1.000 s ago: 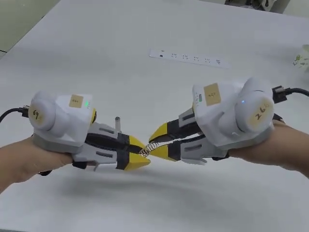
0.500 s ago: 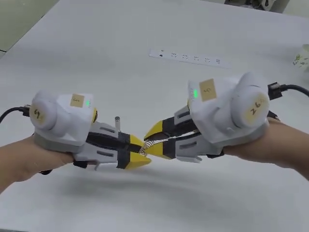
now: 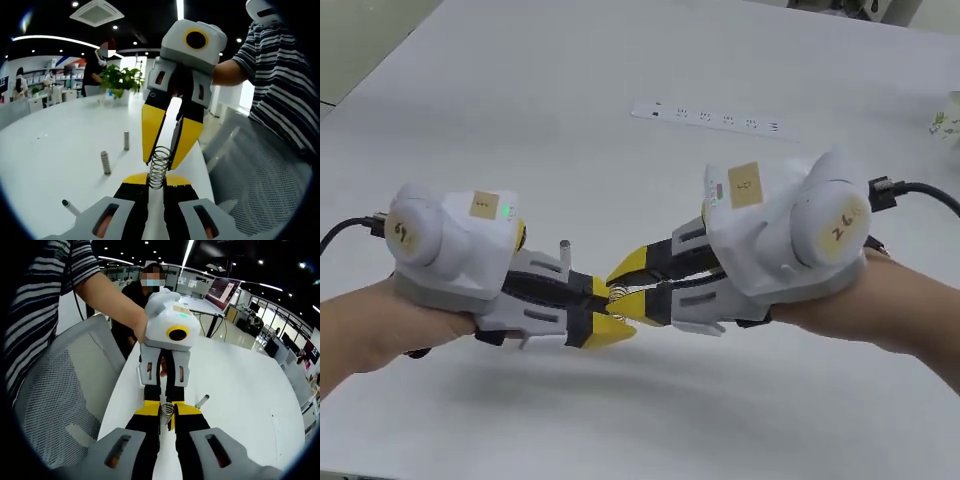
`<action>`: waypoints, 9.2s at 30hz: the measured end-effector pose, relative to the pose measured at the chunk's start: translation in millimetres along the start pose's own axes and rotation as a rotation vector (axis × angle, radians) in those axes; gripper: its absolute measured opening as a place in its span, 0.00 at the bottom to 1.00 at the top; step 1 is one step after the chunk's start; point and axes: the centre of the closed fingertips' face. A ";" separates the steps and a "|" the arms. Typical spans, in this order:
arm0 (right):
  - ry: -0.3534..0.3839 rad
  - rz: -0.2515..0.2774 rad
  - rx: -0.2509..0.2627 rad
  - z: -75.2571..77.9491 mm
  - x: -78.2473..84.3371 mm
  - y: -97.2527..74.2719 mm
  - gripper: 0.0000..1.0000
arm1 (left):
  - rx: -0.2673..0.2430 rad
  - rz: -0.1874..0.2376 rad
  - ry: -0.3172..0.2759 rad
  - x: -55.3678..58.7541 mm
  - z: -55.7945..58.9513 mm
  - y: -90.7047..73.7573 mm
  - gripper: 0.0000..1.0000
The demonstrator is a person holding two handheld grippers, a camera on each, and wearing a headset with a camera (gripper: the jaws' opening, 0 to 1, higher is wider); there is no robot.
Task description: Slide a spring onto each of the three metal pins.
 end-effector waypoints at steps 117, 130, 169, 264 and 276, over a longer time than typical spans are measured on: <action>0.043 -0.050 0.084 15.8 24.4 -13.8 0.07 | -0.316 0.074 -0.161 35.3 -28.4 -90.5 0.98; 0.047 -0.078 0.058 17.9 31.1 -5.4 0.07 | -0.336 0.086 -0.186 39.8 -32.1 -94.9 0.98; 0.086 -0.016 0.095 84.0 -6.7 29.5 0.07 | -0.350 0.083 -0.198 44.9 -31.5 -98.0 0.98; 0.156 -0.128 0.042 91.5 39.3 101.3 0.08 | -0.394 0.127 -0.192 33.8 -40.5 -100.6 0.97; 0.180 -0.064 0.070 88.8 26.4 84.1 0.16 | -0.404 0.148 -0.190 22.3 -45.5 -101.5 0.98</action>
Point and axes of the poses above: the centre of the closed fingertips' face, and the gripper's own axes: y roughly forward along the fingers, z roughly to its right, x roughly out of its underside, and after that the axes turned 2 degrees about -x, right-handed
